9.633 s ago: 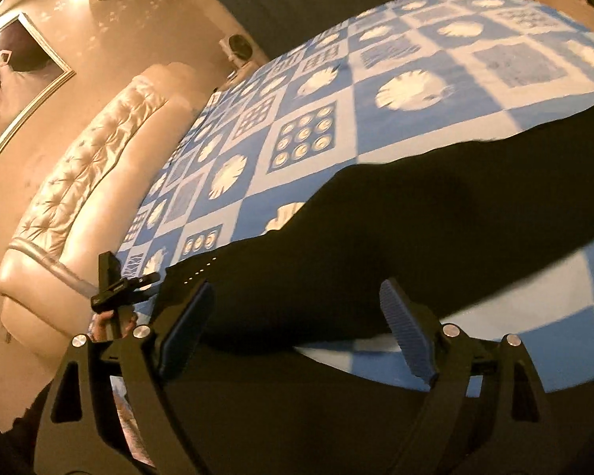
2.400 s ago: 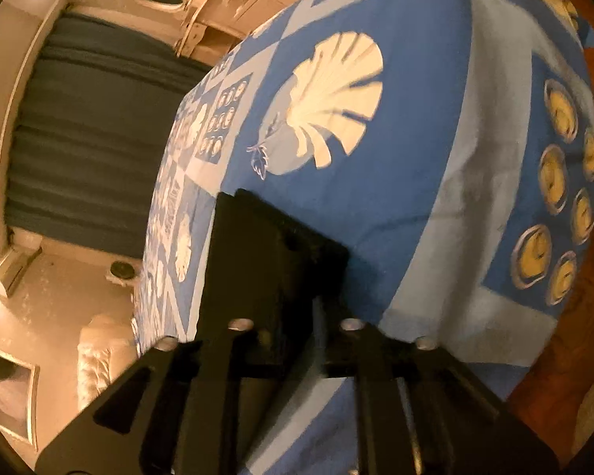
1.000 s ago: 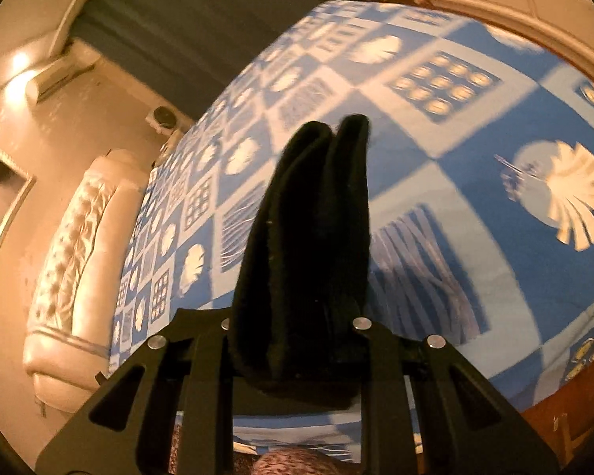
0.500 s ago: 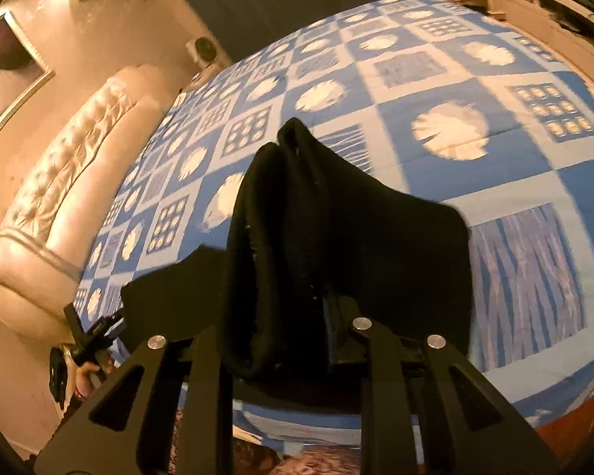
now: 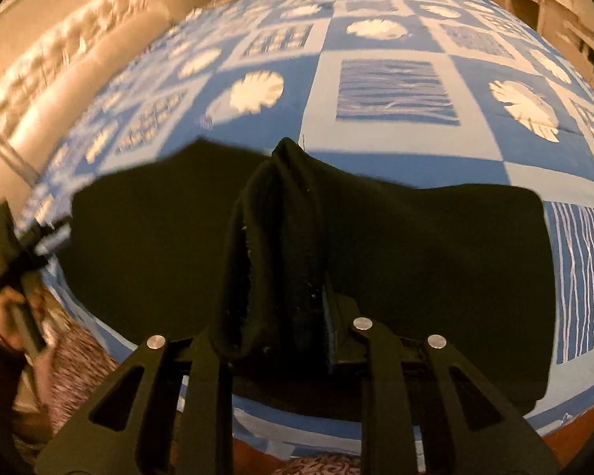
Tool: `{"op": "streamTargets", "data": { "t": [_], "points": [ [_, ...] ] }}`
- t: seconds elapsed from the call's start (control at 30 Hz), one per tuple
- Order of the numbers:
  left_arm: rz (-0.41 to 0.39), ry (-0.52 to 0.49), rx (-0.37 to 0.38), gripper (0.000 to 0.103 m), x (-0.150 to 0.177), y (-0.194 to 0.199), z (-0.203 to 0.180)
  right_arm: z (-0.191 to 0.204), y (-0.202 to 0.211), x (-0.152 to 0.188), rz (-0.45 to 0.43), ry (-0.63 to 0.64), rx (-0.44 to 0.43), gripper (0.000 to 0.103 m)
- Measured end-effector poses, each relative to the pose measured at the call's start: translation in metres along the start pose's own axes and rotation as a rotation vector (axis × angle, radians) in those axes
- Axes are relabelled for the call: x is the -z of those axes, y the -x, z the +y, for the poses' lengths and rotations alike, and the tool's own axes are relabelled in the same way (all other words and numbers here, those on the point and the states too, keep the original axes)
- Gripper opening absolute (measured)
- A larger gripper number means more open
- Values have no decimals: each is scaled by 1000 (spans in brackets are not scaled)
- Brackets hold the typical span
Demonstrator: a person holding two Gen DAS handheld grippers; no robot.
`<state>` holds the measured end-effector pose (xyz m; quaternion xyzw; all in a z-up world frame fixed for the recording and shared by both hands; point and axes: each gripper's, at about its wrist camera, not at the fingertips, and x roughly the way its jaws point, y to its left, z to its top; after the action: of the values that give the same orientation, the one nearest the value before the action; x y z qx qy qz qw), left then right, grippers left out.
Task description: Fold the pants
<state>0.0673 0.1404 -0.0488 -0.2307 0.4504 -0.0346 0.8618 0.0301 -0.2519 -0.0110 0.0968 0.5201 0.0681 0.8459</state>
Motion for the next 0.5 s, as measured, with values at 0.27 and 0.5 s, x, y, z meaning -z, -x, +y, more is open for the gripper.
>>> {"op": "streamTargets", "data": {
  "t": [0.27, 0.5],
  "points": [
    [0, -1, 0, 87, 1, 0, 1, 25, -25, 12, 18, 65, 73, 25],
    [0, -4, -2, 87, 1, 0, 0, 39, -28, 17, 24, 70, 32, 48]
  ]
}}
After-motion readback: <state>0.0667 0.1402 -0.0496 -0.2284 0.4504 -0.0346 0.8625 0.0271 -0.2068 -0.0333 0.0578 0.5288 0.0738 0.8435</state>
